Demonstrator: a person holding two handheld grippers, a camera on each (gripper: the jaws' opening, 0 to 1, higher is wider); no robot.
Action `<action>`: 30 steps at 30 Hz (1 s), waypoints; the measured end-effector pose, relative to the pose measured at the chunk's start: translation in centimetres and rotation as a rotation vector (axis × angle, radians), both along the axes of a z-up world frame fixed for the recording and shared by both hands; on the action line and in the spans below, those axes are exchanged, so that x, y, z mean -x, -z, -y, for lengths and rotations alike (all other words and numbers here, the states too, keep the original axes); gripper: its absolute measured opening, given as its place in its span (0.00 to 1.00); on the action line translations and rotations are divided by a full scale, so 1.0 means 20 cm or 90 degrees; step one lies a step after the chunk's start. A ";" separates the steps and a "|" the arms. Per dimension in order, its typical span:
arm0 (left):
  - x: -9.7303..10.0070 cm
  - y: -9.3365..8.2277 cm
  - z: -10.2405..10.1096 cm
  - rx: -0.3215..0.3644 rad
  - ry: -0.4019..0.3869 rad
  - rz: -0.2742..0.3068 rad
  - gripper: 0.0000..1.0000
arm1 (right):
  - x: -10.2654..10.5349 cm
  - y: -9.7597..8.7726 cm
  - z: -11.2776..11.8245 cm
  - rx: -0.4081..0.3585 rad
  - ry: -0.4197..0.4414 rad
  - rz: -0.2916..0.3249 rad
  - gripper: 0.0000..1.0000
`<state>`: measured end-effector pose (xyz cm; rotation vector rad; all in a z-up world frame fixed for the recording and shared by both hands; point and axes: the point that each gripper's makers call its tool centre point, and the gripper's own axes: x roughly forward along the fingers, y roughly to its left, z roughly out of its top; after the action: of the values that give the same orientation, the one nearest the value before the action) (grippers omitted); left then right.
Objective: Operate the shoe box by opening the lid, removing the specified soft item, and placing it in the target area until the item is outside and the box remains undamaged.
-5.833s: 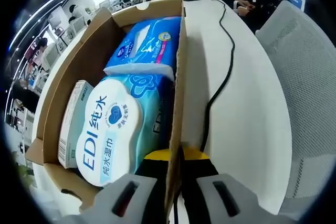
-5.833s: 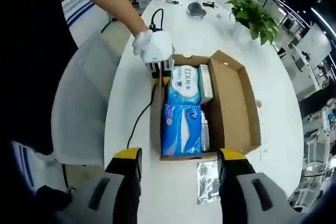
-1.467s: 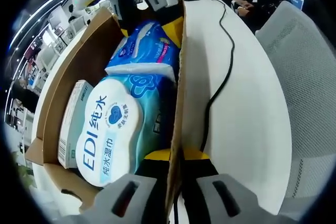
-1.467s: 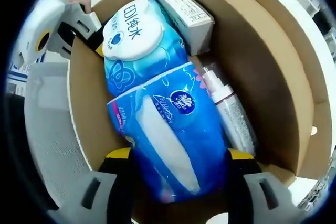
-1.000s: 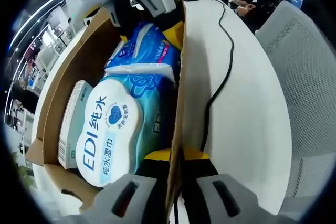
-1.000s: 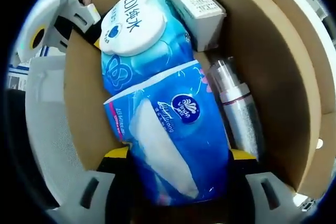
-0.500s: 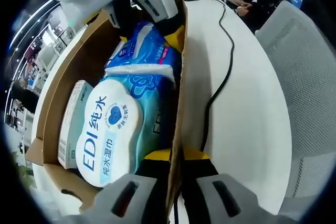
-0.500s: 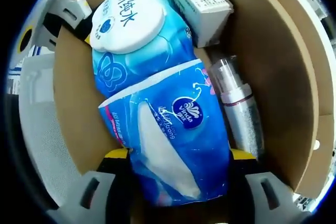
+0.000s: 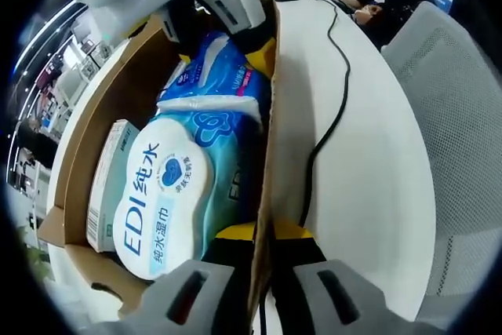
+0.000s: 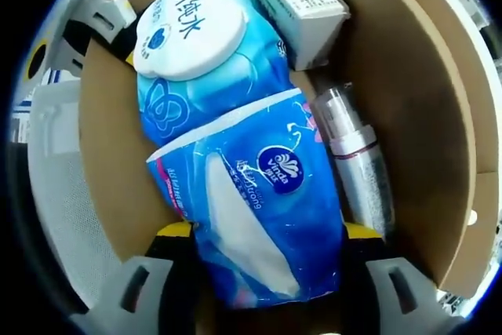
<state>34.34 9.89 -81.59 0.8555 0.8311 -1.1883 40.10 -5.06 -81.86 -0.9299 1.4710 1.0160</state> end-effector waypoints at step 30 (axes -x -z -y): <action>0.01 0.00 -0.01 0.001 0.002 0.005 0.03 | -0.01 -0.21 -0.02 -0.055 -0.033 0.092 0.47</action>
<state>34.18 10.03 -81.63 0.8591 0.8226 -1.1873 40.26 -4.72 -77.70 -0.9624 1.2790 1.0203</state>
